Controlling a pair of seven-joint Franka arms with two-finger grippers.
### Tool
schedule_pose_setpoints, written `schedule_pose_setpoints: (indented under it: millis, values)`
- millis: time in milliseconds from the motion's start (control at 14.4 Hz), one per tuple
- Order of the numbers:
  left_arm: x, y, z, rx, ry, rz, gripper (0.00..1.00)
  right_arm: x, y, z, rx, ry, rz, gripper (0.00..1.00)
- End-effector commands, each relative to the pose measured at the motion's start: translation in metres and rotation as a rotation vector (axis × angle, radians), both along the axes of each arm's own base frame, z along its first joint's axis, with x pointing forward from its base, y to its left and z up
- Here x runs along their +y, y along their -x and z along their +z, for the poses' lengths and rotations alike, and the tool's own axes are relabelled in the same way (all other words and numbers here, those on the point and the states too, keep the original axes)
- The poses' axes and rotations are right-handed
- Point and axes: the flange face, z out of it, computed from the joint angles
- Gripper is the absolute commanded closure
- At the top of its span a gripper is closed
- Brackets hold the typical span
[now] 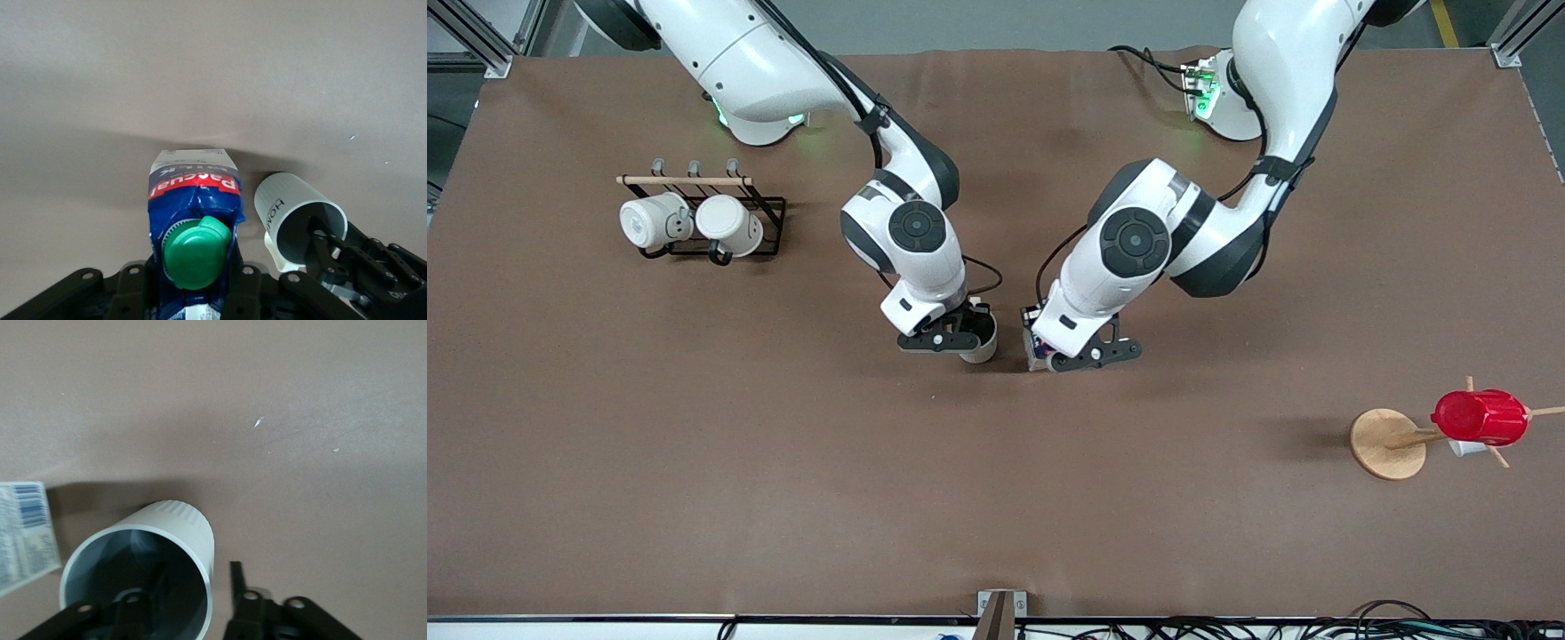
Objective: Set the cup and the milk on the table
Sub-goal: 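Carry the mug and carton toward each other at the table middle, then open the right gripper off the mug while the left gripper lowers the carton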
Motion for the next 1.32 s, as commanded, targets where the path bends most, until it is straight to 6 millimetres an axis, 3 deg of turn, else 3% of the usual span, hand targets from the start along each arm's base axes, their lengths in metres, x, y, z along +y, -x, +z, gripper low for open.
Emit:
schedule_pose_setpoints:
  millis: [0, 139, 277, 416, 554, 624, 832, 1040, 1178, 1248]
  values:
    - [-0.023, 0.002, -0.001, -0.007, 0.006, 0.017, 0.65, -0.018, -0.014, 0.032, -0.021, -0.007, -0.037, 0.00]
    - [-0.034, 0.006, -0.006, -0.004, 0.008, 0.016, 0.64, -0.056, -0.024, 0.080, 0.006, 0.045, -0.088, 0.00]
    - [-0.037, 0.008, -0.013, 0.005, 0.002, 0.013, 0.61, -0.108, -0.040, 0.139, -0.007, 0.071, -0.169, 0.00]
    - [-0.041, 0.010, -0.021, 0.005, 0.002, 0.007, 0.45, -0.151, -0.046, 0.187, -0.037, 0.115, -0.211, 0.00]
    - [-0.042, 0.010, -0.022, 0.002, 0.006, 0.007, 0.00, -0.218, -0.059, 0.235, -0.069, 0.126, -0.262, 0.00]
    - [-0.043, 0.010, -0.017, -0.007, 0.006, 0.004, 0.00, -0.250, -0.060, 0.259, -0.075, 0.102, -0.288, 0.00]
    - [-0.023, 0.003, 0.035, -0.114, -0.049, -0.023, 0.00, -0.361, -0.051, 0.320, -0.061, 0.102, -0.225, 0.00]
    - [0.055, -0.019, 0.110, -0.192, -0.200, 0.027, 0.00, -0.437, -0.025, 0.369, -0.045, 0.107, -0.173, 0.00]
    - [0.108, -0.030, 0.157, -0.245, -0.256, 0.021, 0.00, -0.472, -0.012, 0.404, -0.008, 0.093, -0.131, 0.00]
    - [0.132, -0.034, 0.175, -0.259, -0.266, -0.009, 0.00, -0.481, -0.011, 0.419, -0.013, 0.083, -0.136, 0.00]
